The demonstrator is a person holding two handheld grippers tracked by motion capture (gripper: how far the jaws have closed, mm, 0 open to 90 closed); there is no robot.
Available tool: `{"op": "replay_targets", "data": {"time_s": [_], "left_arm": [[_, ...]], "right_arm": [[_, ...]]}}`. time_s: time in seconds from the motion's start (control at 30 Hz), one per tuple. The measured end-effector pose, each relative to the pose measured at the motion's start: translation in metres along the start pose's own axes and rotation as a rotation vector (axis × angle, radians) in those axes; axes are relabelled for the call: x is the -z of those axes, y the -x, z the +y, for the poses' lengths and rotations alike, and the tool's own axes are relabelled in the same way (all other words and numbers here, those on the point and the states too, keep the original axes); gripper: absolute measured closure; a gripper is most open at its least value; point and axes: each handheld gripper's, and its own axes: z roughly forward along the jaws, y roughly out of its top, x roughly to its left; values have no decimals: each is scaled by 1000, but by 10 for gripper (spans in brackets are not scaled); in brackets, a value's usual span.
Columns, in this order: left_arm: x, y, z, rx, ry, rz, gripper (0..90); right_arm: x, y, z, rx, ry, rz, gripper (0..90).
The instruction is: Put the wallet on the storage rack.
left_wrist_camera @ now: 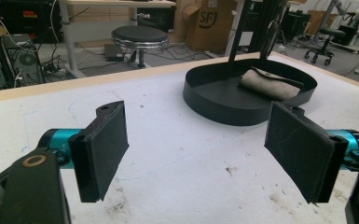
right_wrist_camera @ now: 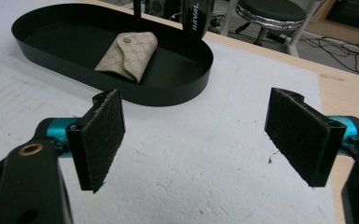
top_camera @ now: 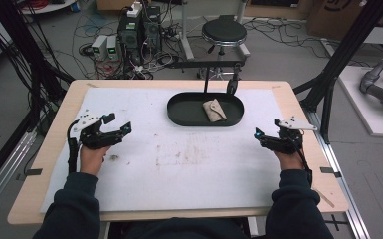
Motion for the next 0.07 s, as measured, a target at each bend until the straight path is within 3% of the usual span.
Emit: {"op": "replay_targets", "data": {"time_s": [0.07], "left_arm": [[0, 0, 0, 2, 0, -2, 209]], "right_arm": [[0, -1, 0, -2, -1, -1, 206]]}}
